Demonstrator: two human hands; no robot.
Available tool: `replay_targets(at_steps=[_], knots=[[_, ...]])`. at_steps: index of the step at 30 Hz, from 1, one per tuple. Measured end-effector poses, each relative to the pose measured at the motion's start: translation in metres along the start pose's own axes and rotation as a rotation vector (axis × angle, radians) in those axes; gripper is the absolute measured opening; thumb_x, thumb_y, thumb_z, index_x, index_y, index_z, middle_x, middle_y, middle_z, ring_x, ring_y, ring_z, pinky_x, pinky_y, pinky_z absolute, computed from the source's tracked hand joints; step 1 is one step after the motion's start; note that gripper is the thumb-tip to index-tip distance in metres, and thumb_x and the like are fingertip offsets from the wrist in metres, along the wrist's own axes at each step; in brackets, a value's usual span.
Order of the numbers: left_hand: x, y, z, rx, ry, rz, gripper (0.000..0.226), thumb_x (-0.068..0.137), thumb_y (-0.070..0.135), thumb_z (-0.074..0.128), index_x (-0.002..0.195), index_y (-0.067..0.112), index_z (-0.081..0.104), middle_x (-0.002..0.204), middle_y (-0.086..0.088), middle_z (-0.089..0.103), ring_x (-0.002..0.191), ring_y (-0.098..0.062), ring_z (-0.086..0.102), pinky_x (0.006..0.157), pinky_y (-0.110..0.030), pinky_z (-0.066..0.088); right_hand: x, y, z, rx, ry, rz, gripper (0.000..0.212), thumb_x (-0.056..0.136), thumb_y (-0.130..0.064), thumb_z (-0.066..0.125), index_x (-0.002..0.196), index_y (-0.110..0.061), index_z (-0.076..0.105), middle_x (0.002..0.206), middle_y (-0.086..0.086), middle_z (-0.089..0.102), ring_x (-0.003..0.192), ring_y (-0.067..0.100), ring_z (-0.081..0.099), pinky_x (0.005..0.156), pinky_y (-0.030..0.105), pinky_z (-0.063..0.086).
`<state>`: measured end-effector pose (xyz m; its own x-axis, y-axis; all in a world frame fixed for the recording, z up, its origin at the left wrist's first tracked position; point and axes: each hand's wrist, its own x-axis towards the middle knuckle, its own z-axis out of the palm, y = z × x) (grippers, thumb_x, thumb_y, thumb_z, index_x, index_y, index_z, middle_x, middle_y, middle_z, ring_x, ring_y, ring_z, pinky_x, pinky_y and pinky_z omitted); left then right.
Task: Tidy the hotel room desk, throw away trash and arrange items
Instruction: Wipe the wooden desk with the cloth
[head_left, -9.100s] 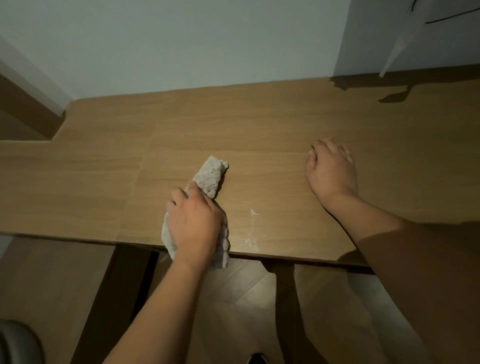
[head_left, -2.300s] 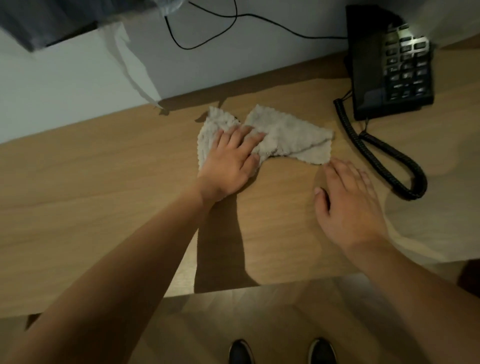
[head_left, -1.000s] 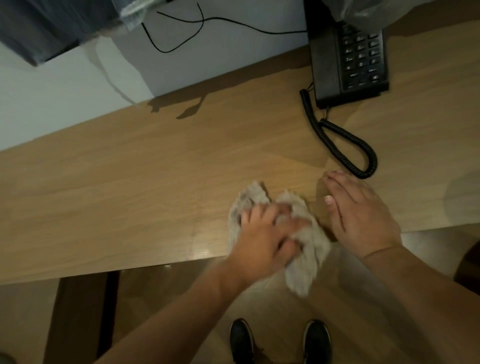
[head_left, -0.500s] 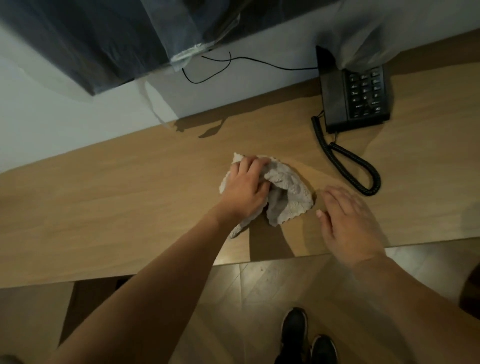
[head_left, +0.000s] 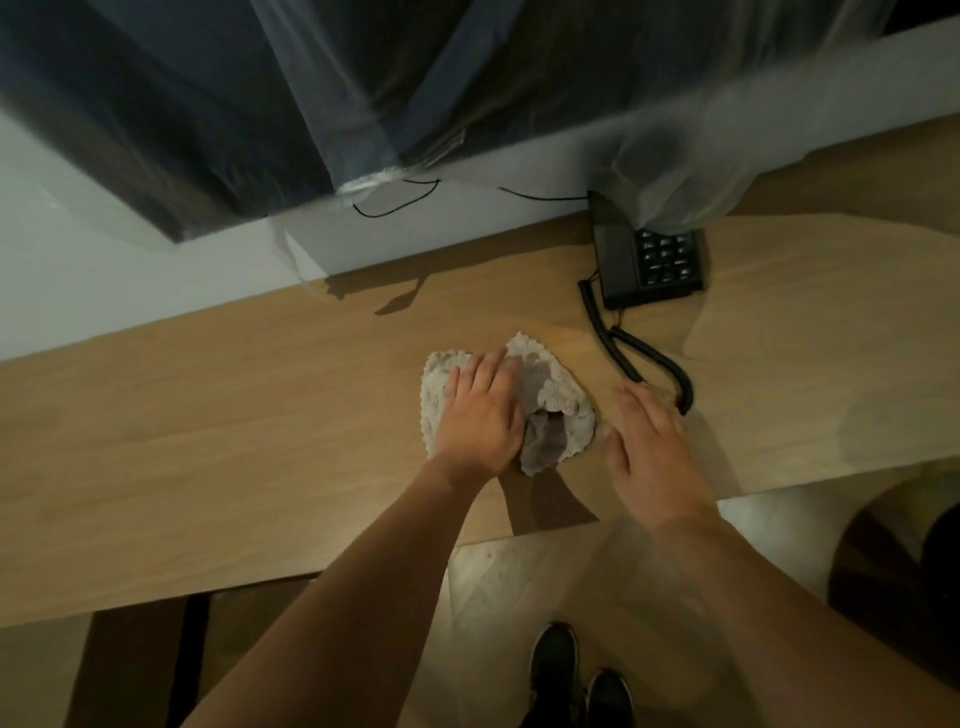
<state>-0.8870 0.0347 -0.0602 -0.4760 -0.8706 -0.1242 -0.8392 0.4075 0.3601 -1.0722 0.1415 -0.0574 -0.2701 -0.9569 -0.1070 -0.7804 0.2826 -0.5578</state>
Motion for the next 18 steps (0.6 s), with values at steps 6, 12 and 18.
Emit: replay_targets(at_steps=[6,12,18], knots=[[-0.009,0.053,-0.02,0.026,0.031,0.089,0.052,0.108,0.029,0.032,0.157,0.01,0.029,0.164,-0.012,0.026,0.153,-0.03,0.018,0.126,-0.046,0.011,-0.025,-0.009,-0.059,0.03,0.101,0.132,0.051,0.101,-0.024,0.045,0.149,-0.01,0.039,0.156,0.008,0.033,0.146,0.023,0.026,0.121,0.042,0.024],[-0.008,0.129,-0.022,0.102,-0.014,0.275,0.052,0.109,0.026,0.031,0.159,0.013,0.023,0.166,-0.01,0.021,0.155,-0.027,0.01,0.127,-0.042,0.003,-0.06,0.012,-0.112,0.022,0.21,0.219,0.05,0.101,-0.022,0.049,0.15,-0.014,0.038,0.156,0.004,0.034,0.146,0.018,0.025,0.121,0.039,0.023],[-0.013,0.235,0.0,0.166,-0.022,0.4,0.051,0.108,0.03,0.031,0.156,0.012,0.03,0.162,-0.01,0.03,0.151,-0.027,0.022,0.126,-0.041,0.006,-0.119,0.07,-0.171,0.007,0.31,0.328,0.05,0.103,-0.023,0.048,0.15,-0.011,0.038,0.157,0.005,0.034,0.147,0.017,0.023,0.12,0.031,0.012]])
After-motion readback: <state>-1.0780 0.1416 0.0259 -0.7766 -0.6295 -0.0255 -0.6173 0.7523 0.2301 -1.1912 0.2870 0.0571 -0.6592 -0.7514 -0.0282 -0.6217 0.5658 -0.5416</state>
